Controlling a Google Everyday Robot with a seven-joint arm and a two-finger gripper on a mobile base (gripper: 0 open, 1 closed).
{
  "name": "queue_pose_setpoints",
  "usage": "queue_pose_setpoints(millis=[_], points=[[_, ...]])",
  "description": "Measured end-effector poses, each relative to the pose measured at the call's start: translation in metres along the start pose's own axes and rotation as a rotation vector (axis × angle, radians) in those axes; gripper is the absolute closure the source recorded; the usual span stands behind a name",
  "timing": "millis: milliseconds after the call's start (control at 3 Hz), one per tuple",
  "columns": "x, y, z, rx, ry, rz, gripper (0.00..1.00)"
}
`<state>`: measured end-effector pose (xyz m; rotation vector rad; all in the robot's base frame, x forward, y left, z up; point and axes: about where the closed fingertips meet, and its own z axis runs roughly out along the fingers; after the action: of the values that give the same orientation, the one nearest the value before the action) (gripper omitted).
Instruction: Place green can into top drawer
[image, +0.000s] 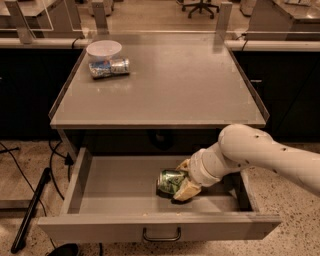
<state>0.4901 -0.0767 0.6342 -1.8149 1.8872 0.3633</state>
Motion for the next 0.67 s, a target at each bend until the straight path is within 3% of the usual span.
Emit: queue_pose_setpoints(millis=[667], points=[[-0.009,0.001,0.029,0.023,-0.034,-0.04,1.0]])
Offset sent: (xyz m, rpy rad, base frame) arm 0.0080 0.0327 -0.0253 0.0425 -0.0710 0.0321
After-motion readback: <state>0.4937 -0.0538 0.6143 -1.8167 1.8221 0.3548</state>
